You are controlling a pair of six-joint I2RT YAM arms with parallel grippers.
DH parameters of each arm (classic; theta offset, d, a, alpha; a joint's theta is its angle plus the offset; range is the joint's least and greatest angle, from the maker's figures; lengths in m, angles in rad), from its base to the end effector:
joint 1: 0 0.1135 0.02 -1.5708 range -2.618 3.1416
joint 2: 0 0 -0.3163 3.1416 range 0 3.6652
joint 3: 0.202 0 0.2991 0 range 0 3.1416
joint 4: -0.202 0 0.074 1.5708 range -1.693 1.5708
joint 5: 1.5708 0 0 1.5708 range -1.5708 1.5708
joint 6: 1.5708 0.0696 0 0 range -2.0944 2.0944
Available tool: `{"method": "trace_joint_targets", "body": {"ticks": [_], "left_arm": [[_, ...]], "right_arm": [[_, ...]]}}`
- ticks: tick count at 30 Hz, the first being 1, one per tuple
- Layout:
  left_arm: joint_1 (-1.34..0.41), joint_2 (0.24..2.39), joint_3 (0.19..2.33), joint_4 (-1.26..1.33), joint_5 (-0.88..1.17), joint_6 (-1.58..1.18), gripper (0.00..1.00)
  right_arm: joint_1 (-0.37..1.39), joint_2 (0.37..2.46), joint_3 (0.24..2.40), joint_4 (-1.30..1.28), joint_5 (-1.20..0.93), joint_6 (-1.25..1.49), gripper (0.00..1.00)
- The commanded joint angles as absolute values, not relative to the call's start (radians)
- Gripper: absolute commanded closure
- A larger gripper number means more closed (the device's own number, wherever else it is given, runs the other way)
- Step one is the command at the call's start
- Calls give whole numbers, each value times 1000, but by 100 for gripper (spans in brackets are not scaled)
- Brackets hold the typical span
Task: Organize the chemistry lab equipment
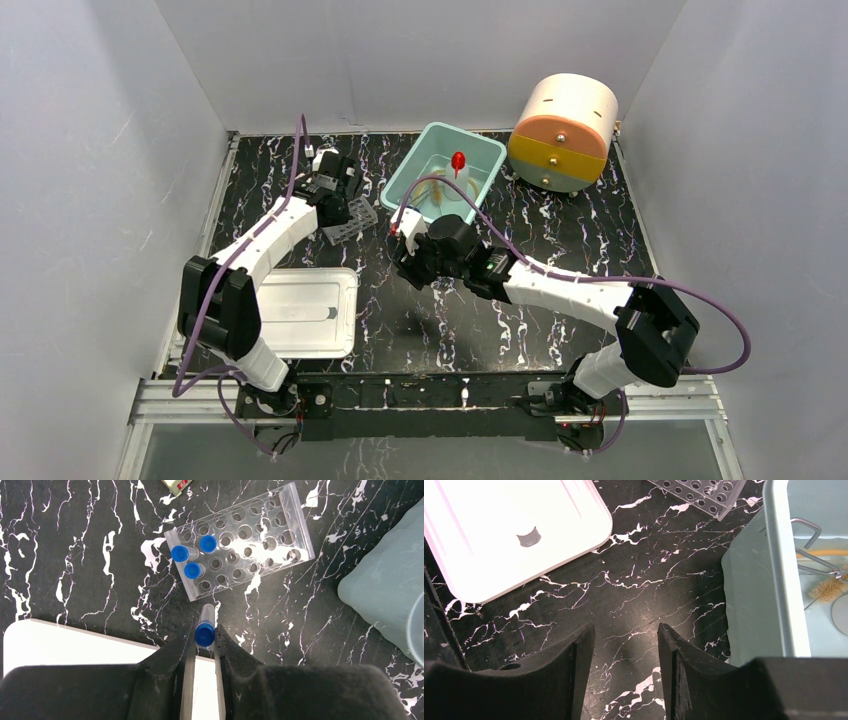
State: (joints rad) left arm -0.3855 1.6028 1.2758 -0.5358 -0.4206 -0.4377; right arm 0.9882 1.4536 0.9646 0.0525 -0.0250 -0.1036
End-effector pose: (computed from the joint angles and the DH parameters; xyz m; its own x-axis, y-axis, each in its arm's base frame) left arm 0.3965 -0.1302 0.2879 -0.6788 -0.1421 -0.7205 -0.2103 0.9776 0.0053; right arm 0.2186 0.3350 0.2823 -0.1437 -0.4061 -0.9025 -0.8667 0.4918 -0.0832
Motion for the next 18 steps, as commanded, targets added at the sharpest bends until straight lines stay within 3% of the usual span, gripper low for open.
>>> {"method": "trace_joint_targets", "body": {"ticks": [1,18], "left_arm": [[-387,1592,1286,-506,-450,-429,92],[-386,1621,1242,-437,-522,-432,92]], "right_arm": [[984,1412,956,91,-17,-88,43],[984,1425,960,77,-19,-81,43]]}}
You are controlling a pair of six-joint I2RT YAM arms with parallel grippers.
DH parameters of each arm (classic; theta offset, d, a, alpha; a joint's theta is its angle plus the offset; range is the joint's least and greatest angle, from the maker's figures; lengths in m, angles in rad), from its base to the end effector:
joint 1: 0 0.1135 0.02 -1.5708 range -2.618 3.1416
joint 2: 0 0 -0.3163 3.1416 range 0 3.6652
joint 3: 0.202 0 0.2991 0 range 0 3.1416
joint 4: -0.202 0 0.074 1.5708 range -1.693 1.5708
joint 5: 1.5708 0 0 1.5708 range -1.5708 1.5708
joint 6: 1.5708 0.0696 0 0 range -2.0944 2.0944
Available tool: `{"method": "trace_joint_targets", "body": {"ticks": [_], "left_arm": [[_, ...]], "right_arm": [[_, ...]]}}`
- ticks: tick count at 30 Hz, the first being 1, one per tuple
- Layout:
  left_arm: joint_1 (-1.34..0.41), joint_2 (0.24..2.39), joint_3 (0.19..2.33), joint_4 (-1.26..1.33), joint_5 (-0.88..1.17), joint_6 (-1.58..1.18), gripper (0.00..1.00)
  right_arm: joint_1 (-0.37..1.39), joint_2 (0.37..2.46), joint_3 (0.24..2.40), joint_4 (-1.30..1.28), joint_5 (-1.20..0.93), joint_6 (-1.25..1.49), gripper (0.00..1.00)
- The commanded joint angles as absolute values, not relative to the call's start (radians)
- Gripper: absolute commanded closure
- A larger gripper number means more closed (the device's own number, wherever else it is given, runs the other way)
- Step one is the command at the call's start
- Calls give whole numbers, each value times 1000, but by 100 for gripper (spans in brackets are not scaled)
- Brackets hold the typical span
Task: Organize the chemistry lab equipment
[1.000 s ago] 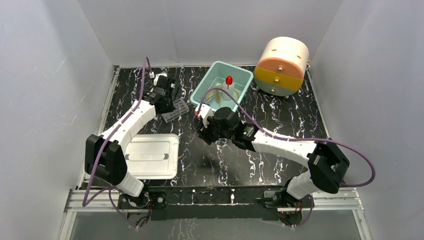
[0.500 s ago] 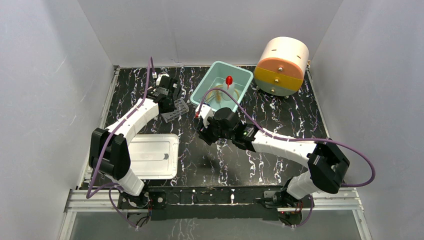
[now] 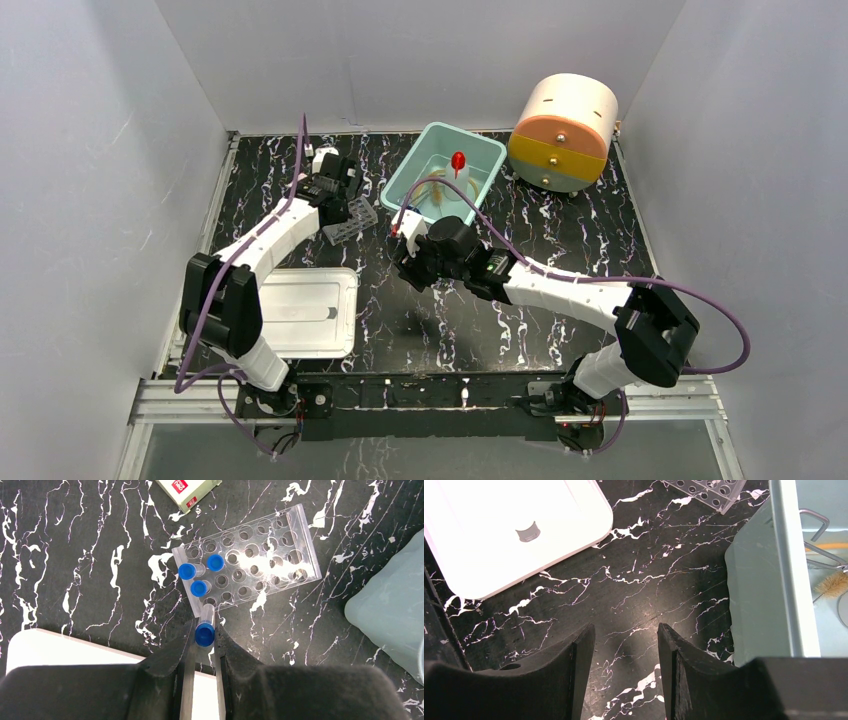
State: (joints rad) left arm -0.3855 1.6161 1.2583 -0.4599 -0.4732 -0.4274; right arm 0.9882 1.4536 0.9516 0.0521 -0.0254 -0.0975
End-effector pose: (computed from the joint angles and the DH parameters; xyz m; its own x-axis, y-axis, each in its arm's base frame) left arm 0.4037 -0.1296 0.2839 -0.6342 -0.1408 -0.7602 -0.2384 0.9710 0.0191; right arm 0.2175 0.3334 0.2768 -0.1556 -0.4131 -0.8973 -0.8666 0.4931 -0.0767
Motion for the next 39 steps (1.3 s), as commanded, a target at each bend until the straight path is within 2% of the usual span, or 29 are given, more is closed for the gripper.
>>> {"method": "trace_joint_targets", "body": {"ticks": [1,39], "left_arm": [[-386,1622,1238,-434,-520,-433,92],[-364,1704,1208,-376,-486,-432,89]], "right_arm": [[984,1425,960,77,-17,-80,43],[980,1414,959,65,-45,-87,42]]}}
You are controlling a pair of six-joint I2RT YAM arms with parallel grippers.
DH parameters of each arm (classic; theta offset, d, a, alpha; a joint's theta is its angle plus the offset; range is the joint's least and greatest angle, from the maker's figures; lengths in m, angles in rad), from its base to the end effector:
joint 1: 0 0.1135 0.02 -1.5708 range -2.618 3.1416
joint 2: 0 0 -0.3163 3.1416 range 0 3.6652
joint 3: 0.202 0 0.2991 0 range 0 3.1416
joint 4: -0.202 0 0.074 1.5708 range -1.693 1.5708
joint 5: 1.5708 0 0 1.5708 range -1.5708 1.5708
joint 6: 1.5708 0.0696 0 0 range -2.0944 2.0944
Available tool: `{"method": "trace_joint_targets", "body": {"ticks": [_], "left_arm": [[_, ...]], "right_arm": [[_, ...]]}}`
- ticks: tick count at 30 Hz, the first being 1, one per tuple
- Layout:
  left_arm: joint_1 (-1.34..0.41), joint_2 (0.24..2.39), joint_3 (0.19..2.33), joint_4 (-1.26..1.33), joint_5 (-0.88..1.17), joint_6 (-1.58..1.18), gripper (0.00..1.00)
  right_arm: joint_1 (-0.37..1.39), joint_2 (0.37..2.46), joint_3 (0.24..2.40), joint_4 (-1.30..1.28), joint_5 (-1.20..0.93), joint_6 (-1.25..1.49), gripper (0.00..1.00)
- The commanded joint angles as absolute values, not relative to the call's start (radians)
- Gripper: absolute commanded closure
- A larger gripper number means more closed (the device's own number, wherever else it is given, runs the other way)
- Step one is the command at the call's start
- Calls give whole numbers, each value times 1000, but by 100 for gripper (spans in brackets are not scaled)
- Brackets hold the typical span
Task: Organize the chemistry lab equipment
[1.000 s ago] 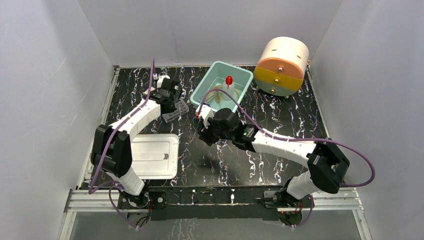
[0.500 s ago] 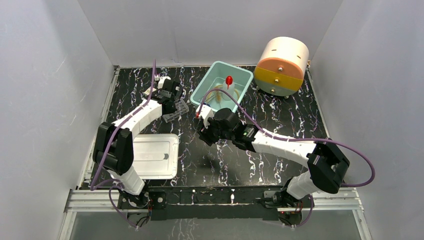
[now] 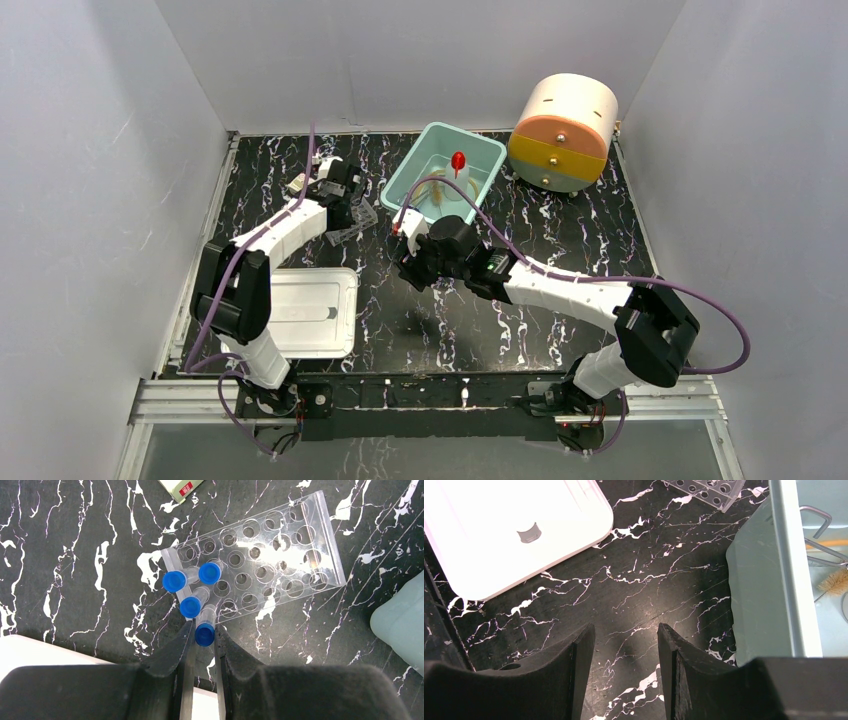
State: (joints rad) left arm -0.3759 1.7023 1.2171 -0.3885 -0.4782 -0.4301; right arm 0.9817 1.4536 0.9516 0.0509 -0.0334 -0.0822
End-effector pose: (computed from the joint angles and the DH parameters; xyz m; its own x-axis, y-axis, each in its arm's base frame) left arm 0.4172 -0.1302 0.2394 -0.6695 -0.1337 -0.7306 -0.2509 0.9666 0.0530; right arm 0.2192 0.3322 0.2767 -0.1718 -0.4048 -0.8981 -0.8647 0.4988 -0.0594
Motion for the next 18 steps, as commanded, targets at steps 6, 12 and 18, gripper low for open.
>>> {"method": "trace_joint_targets", "body": {"ticks": [6,12,18], "left_arm": [[-357,1699,1196,-371,-476,-437,88],[-351,1694,1188,-371,-475,-446,82],[-350,1684,1211,-388,-465,-449,75]], "right_arm": [[979,1416,958,63,-44,-87,42],[979,1416,959,61,-42,-87,42],[979,1417,960,61,-41,-87,42]]}}
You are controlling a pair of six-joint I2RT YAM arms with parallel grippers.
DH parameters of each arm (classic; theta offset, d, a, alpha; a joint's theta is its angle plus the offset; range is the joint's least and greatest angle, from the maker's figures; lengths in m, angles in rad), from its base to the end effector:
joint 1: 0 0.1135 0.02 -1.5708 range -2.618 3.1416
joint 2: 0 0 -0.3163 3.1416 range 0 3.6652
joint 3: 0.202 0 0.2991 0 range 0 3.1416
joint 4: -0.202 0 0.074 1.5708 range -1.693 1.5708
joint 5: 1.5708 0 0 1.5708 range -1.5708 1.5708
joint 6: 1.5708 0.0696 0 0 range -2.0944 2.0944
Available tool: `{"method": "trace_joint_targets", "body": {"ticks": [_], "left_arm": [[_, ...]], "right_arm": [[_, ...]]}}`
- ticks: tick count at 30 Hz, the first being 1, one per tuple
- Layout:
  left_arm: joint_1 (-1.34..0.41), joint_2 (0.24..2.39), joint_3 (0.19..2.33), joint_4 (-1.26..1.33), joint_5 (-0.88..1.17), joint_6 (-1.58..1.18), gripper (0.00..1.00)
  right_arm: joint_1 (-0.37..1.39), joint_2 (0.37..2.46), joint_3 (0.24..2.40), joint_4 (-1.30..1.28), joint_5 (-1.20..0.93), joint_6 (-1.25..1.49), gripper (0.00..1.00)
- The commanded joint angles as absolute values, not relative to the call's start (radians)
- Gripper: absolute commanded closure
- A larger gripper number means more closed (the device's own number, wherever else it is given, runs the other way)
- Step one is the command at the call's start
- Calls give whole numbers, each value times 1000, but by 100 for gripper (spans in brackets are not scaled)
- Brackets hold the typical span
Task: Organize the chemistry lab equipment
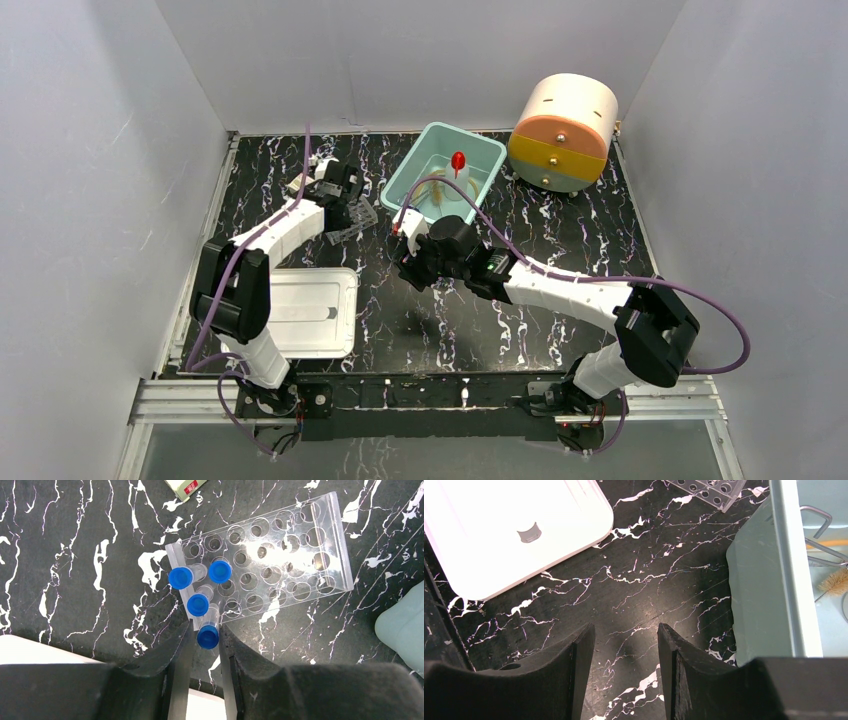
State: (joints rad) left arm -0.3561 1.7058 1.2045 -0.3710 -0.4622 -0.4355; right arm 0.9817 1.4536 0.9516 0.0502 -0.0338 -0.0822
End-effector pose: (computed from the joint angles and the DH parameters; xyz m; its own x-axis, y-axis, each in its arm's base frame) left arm 0.4195 -0.1229 0.2344 -0.6690 -0.1540 -0.7271 -0.2635 0.9639 0.0383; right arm 0.2191 0.3321 0.2766 -0.1721 -0.4053 -0.8978 -0.8649 0.4984 -0.0592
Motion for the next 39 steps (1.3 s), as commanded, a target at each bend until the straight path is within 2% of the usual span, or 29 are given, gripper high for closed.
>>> {"method": "trace_joint_targets", "body": {"ticks": [1,13,18,23,27,31,39], "left_arm": [[-351,1678,1215,-393,-463,-451,73],[-350,1589,1284,-480,-411,-457,53],[-346,1529,1320,-493,-367,-471,40],[-343,1435,1333,-490,-293,-503,33],[-341,1337,1312,-480,-213,-512,30],[-342,1243,1202,-500,-106,-519,29],[-361,1136,1016,-609,38,-583,38]], "right_arm": [[979,1417,960,61,-41,-86,42],[979,1417,960,63,-36,-79,42],[978,1422,969,62,-18,-69,42],[979,1459,1067,-25,50,25,42],[978,1484,1203,-149,147,96,41],[977,1455,1211,-103,203,123,41],[946,1434,1225,-133,346,291,42]]}}
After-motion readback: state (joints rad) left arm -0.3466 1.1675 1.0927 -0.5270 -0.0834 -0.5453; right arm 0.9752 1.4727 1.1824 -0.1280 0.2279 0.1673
